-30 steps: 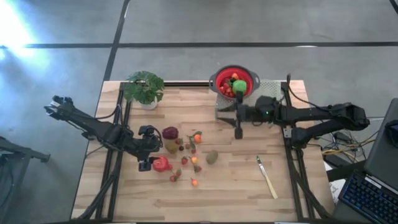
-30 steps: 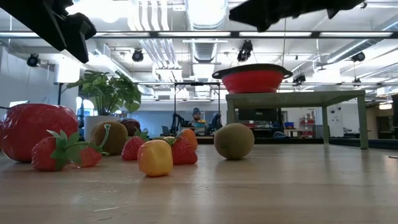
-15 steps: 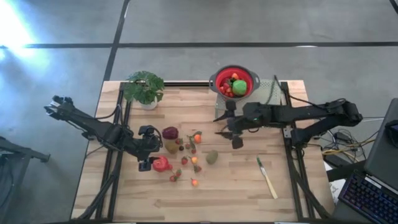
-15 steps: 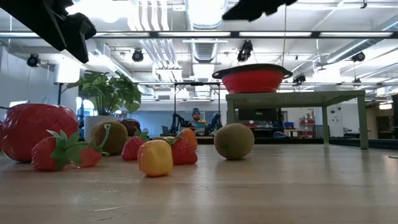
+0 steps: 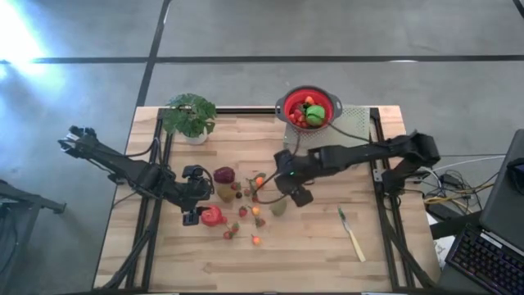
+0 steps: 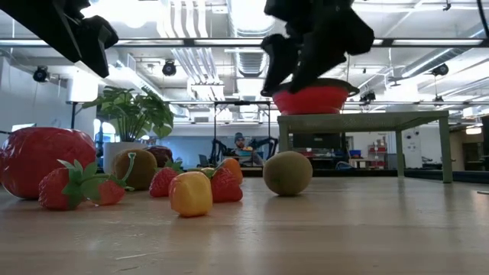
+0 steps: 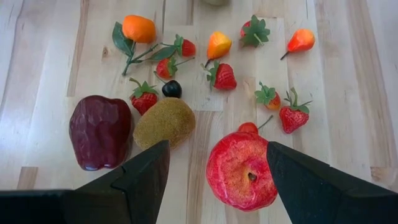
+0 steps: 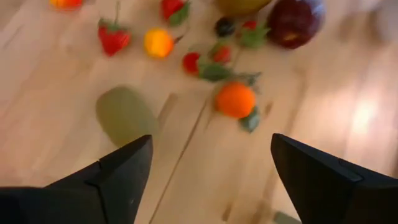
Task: Pick & Place Fruit
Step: Put the kiwi into the strainer bowl on the shelf
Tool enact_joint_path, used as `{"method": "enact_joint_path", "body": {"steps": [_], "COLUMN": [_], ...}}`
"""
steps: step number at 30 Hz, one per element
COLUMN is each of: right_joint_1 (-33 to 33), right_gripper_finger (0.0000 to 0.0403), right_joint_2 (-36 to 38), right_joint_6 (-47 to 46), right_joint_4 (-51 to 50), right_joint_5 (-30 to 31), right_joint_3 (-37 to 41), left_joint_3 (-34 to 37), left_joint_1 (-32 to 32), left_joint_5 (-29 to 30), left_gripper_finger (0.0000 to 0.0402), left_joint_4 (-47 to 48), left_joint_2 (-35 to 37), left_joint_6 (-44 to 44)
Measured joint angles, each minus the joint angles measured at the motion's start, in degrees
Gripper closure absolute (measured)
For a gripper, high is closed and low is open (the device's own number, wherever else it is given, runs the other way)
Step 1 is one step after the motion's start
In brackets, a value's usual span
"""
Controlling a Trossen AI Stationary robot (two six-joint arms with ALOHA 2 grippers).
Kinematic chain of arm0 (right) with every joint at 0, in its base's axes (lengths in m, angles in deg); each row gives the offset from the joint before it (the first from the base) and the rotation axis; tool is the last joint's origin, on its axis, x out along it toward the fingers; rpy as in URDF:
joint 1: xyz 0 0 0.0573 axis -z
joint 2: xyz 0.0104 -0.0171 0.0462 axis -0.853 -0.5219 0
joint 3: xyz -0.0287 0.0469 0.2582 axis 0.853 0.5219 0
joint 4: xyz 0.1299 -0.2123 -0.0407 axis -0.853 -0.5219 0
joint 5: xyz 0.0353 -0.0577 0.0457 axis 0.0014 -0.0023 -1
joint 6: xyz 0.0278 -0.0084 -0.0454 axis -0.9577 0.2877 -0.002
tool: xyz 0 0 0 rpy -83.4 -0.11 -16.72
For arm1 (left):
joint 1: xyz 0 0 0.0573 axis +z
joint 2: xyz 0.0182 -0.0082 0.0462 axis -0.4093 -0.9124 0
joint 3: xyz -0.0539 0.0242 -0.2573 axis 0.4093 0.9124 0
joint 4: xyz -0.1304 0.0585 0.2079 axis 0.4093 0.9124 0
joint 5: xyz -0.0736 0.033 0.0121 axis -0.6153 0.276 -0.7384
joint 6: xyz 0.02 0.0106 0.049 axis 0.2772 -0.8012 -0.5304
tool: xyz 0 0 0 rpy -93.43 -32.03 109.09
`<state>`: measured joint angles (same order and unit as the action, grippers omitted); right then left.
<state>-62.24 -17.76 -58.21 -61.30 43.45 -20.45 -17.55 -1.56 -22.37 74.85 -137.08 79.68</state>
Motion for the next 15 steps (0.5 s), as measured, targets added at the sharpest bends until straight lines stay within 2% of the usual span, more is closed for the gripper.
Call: {"method": "enact_joint_path", "body": {"steps": [8,15], "right_joint_1": [-2.95,-5.04], "right_gripper_finger": [0.0079,0.0093], "right_joint_2": [-7.36,-10.78], "right_joint_6": [2.38,3.24], "right_joint_4": [-7.55,-8.35], "right_joint_5": [-0.09,-0.11], "right_joint_3": [-5.08,-6.03], "left_joint_3": [0.0,0.0], "left_joint_1": [0.0,0.0], "left_joint_5": [-0.01,0.0], "left_gripper_finger": [0.0128,0.0128], "left_joint_4": [0.02,0.01], "left_joint_2": [0.0,0.0], "left_joint_6": [0.0,0.0]}}
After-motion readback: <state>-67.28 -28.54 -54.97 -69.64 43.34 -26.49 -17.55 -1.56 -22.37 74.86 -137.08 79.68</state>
